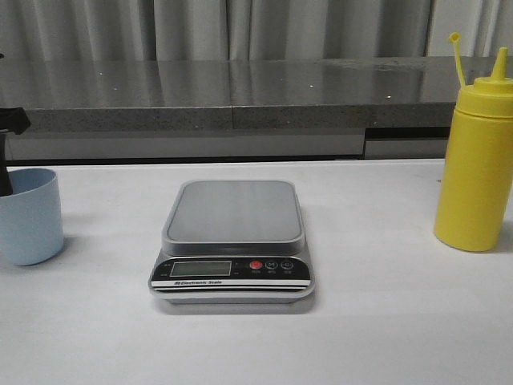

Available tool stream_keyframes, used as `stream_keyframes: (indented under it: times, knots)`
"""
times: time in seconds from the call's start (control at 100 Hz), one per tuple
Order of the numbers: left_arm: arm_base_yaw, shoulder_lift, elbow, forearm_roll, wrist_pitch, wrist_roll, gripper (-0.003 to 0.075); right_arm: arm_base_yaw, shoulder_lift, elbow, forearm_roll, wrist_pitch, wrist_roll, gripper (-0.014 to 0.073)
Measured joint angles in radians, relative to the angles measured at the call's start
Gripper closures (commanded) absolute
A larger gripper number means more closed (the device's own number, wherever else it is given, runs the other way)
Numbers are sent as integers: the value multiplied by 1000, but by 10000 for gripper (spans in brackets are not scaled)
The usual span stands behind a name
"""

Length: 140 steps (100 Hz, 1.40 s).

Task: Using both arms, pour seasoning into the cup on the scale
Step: 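Lower the left gripper and grasp the light blue cup rim, then lift the cup and carry it over the scale with the left gripper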

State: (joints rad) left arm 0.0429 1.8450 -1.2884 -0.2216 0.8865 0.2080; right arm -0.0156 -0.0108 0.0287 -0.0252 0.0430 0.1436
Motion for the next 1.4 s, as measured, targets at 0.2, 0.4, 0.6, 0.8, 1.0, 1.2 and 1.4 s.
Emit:
stream_keyframes:
  times: [0.2, 0.4, 0.6, 0.8, 1.0, 1.2, 1.4]
  knots:
    - [0, 0, 0, -32, 0, 0, 741, 0, 0, 0, 0, 0, 0, 661]
    - [0, 0, -2, -48, -10, 0, 741, 0, 0, 0, 0, 0, 0, 661]
    - [0, 0, -78, -52, 23, 0, 741, 0, 0, 0, 0, 0, 0, 661]
    - [-38, -10, -249, -52, 120, 0, 741, 0, 0, 0, 0, 0, 0, 661]
    - [-168, -14, -437, -40, 194, 0, 741, 0, 0, 0, 0, 0, 0, 661]
    - [-329, -14, -535, 21, 223, 5, 741, 0, 0, 0, 0, 0, 0, 661]
    - [-476, 40, -575, 69, 256, 24, 741, 0, 0, 0, 0, 0, 0, 661]
